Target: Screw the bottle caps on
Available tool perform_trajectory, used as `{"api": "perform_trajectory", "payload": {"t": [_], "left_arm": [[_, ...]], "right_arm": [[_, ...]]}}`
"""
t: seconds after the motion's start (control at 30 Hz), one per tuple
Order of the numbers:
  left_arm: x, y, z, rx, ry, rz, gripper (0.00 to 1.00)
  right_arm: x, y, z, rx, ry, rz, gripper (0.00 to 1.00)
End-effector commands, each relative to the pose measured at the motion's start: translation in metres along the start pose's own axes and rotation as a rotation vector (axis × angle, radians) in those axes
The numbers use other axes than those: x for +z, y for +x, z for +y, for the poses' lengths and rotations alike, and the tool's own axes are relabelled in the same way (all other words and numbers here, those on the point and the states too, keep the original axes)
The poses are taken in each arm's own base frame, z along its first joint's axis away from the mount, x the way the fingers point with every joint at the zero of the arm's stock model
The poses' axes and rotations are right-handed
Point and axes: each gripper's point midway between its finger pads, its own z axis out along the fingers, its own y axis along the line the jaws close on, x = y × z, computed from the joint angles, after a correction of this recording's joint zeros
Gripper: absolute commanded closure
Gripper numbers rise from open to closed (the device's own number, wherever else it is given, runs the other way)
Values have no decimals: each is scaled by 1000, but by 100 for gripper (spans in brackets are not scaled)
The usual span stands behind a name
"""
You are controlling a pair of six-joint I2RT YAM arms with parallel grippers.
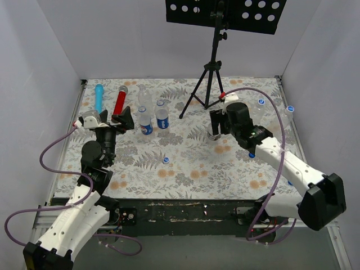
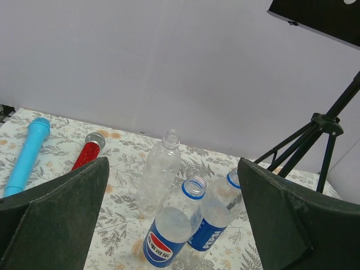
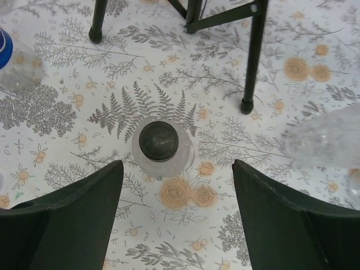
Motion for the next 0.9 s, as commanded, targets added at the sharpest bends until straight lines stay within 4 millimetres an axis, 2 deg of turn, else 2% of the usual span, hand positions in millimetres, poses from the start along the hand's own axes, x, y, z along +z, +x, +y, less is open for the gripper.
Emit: {"api": "perform_trajectory", "payload": {"t": [0.0, 0.1, 0.17, 0.27, 0.43, 0.5, 0.7, 0.8, 0.87], "left_arm": [[-6, -29, 9, -19, -46, -104, 2], [-17, -48, 19, -29, -89, -149, 2], [-31, -67, 22, -49, -100, -192, 2], [-52, -88, 26, -53, -91, -241, 2], [-86, -117, 36, -86, -97, -304, 2], [-99, -129, 39, -103, -100, -334, 2], [-122, -142, 44, -132, -91, -363, 2], [-127, -144, 42, -132, -63, -378, 2], [-125, -135, 43, -116, -71, -347, 2]], "right_arm": [[-62, -68, -31, 113, 117, -248, 14], [-104, -83, -51, 161, 175, -375, 12], [-131, -87, -63, 184, 209, -453, 11], [-168, -85, -80, 216, 245, -563, 10], [-213, -76, -98, 242, 281, -719, 10], [-227, -73, -105, 247, 301, -773, 9], [-250, -62, -117, 262, 332, -844, 9], [-256, -59, -119, 275, 333, -869, 9], [-259, -59, -120, 281, 333, -881, 9]]}}
